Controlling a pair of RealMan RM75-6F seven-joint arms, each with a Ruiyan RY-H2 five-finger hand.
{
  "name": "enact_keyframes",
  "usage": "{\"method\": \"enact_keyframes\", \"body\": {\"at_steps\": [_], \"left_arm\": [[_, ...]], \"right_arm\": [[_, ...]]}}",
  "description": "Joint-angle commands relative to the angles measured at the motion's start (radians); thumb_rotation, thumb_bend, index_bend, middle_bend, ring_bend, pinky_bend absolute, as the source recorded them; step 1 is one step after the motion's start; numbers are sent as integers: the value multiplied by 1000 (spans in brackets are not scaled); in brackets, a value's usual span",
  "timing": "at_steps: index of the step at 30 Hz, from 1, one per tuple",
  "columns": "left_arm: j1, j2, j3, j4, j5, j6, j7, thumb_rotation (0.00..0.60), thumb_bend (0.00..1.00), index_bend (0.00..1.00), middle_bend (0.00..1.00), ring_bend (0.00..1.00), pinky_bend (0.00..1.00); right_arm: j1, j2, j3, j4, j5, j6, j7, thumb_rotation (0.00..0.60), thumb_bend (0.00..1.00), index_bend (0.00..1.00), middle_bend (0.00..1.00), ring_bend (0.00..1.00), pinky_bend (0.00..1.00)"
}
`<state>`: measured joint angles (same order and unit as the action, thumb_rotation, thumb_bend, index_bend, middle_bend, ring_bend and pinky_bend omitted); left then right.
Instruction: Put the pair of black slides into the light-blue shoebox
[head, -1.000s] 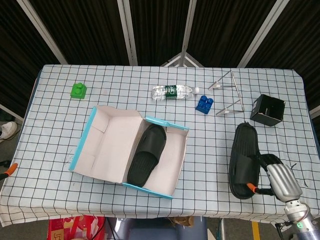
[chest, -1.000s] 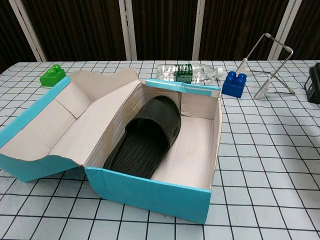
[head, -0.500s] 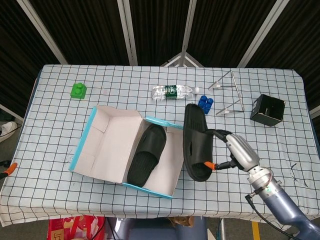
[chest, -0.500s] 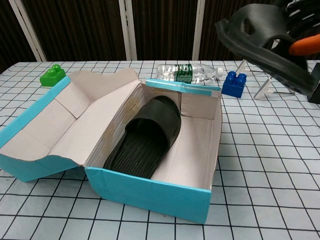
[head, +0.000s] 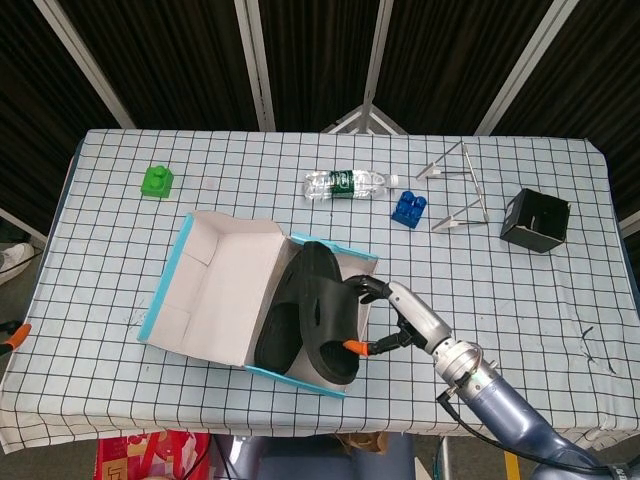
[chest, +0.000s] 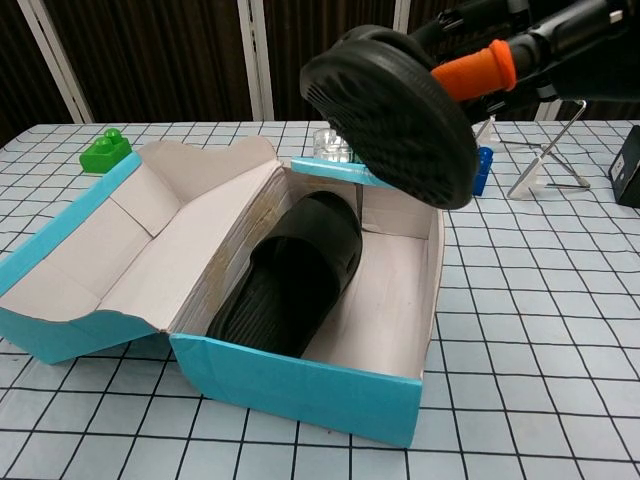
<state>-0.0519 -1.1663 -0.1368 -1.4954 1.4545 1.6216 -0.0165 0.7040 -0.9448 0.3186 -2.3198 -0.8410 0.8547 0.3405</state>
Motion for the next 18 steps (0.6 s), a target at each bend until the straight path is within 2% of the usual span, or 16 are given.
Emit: {"method": "enact_keyframes", "body": {"at_steps": [1, 6, 11, 14, 18], "left_arm": [[1, 0, 1, -1, 3, 4, -1, 600, 75, 133, 0, 0, 62], [4, 3, -2, 0, -1, 8, -4, 600, 75, 133, 0, 0, 62], [2, 2, -1, 1, -1, 4, -2, 600, 75, 133, 0, 0, 62], [2, 2, -1, 1, 0, 5, -2, 600, 75, 133, 0, 0, 62], [3, 2, -2, 2, -3, 4, -3, 600, 75, 134, 0, 0, 62]], "right_arm": [[48, -54, 3, -27, 100, 62, -56, 600, 477, 454, 347, 353, 295], [113, -176, -9, -3, 256, 193, -156, 600, 478, 459, 347, 361, 415], [150, -244, -6, 4, 345, 282, -227, 600, 478, 459, 346, 372, 563], [164, -278, 1, 12, 393, 327, -258, 600, 490, 458, 346, 380, 619], [173, -306, 18, 8, 450, 376, -281, 600, 505, 461, 347, 401, 643]]}}
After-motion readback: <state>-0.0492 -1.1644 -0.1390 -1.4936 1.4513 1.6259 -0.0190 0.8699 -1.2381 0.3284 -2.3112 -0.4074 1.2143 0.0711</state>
